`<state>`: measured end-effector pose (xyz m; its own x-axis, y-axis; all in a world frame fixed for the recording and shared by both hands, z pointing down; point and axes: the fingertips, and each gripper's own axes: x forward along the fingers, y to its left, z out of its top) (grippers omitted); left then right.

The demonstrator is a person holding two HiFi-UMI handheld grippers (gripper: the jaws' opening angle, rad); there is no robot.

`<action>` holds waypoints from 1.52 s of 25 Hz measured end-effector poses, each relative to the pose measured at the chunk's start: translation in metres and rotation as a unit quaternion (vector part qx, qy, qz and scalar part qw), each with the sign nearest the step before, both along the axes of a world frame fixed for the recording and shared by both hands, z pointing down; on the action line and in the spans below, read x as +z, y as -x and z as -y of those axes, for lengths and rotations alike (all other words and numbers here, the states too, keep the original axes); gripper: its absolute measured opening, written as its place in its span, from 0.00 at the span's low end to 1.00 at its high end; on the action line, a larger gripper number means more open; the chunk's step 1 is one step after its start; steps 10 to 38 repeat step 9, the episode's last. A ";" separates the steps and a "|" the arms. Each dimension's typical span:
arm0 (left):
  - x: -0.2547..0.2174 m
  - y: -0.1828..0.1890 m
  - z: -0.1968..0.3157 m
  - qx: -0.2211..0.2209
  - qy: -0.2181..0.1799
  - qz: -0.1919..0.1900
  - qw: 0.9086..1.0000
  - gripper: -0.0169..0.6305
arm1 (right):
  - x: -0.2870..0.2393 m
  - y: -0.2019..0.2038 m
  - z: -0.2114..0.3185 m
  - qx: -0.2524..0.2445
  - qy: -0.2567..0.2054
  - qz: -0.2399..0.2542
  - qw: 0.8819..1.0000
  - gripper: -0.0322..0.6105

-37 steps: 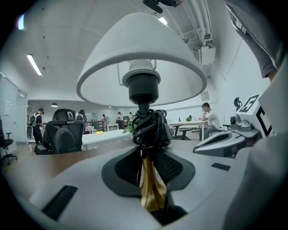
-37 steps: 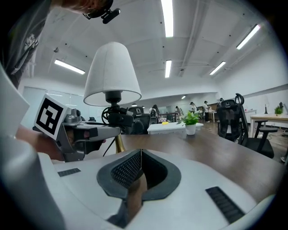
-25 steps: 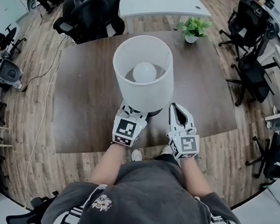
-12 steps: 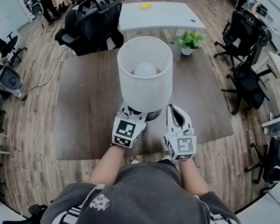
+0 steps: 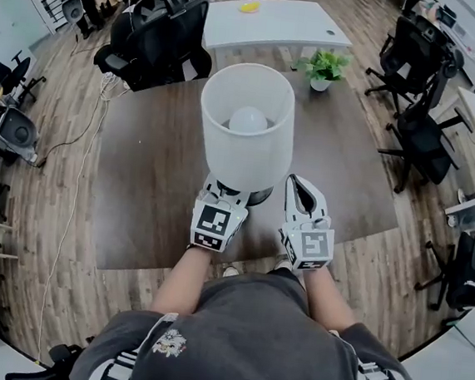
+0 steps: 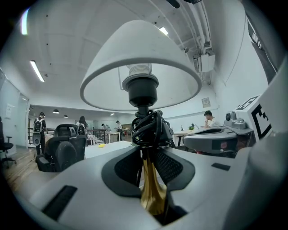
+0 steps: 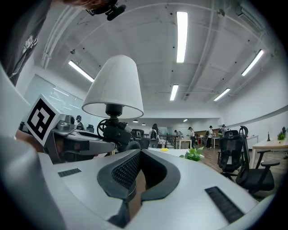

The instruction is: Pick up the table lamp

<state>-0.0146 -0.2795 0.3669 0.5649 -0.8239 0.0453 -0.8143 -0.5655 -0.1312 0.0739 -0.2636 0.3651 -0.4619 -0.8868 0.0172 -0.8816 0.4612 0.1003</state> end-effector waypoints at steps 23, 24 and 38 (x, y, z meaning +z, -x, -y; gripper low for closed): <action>0.003 -0.002 -0.007 0.008 -0.005 0.003 1.000 0.18 | 0.005 0.002 -0.003 -0.009 0.003 0.011 1.000 0.09; 0.003 -0.002 -0.007 0.008 -0.005 0.003 1.000 0.18 | 0.005 0.002 -0.003 -0.009 0.003 0.011 1.000 0.09; 0.003 -0.002 -0.007 0.008 -0.005 0.003 1.000 0.18 | 0.005 0.002 -0.003 -0.009 0.003 0.011 1.000 0.09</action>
